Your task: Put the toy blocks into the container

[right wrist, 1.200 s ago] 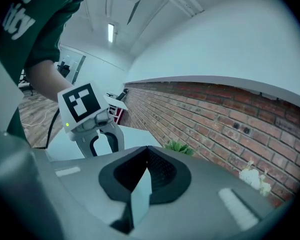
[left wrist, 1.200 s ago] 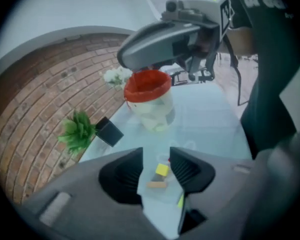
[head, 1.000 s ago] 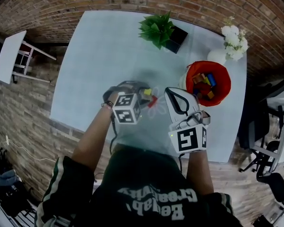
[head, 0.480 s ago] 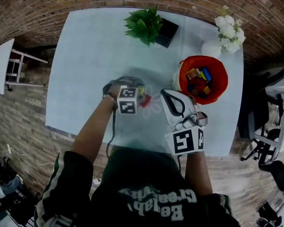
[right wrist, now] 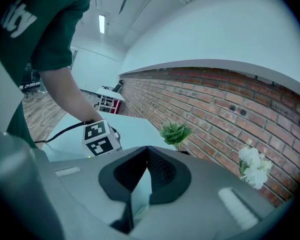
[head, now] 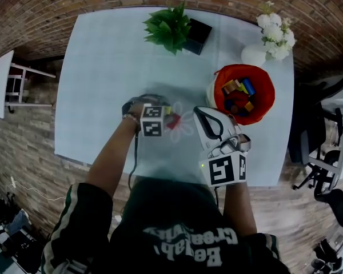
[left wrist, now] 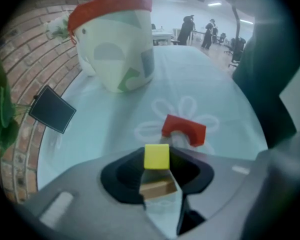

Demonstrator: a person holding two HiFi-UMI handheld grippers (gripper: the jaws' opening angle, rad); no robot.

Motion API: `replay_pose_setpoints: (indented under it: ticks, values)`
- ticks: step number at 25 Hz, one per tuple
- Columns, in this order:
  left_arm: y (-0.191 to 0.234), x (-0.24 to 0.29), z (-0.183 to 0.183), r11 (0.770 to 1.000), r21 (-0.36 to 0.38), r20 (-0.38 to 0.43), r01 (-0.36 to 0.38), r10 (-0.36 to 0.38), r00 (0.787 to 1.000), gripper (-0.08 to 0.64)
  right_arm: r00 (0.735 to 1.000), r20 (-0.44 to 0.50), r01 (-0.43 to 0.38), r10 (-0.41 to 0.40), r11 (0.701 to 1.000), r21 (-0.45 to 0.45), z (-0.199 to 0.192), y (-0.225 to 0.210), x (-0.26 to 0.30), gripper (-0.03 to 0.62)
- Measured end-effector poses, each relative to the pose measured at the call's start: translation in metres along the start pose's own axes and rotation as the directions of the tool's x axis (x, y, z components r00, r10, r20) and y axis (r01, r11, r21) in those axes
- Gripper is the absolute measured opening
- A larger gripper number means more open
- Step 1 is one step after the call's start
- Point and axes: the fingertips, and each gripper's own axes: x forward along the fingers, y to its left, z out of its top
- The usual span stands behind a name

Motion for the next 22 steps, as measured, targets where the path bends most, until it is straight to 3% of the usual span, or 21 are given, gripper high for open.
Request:
replay_pose_setpoints:
  ticks: [6,10,13,18,22]
  values:
    - [0.006,-0.014,0.003,0.999,-0.021,0.02,-0.04,0.04,0.999,0.15,1.0,0.014,0.008,-0.008,1.0,-0.002,0.003,-0.004,-0.002,0.006]
    - [0.018,-0.05,0.011,0.985,-0.124,0.094,-0.121,0.133,0.987,0.15,0.999,0.038,0.029,-0.029,1.0,0.001,0.012,-0.011,-0.007,0.006]
    - [0.024,-0.086,0.02,0.962,-0.2,0.154,-0.184,0.216,0.964,0.15,0.997,0.057,0.043,-0.043,0.999,-0.006,0.023,-0.017,-0.01,0.006]
    - [0.028,-0.154,0.044,0.908,-0.313,0.267,-0.278,0.365,0.892,0.15,0.994,0.094,0.052,-0.049,0.998,-0.026,0.044,-0.017,-0.015,0.006]
    - [0.026,-0.21,0.06,0.838,-0.414,0.329,-0.355,0.501,0.8,0.15,0.992,0.118,0.049,-0.043,0.997,-0.053,0.063,-0.011,-0.019,0.006]
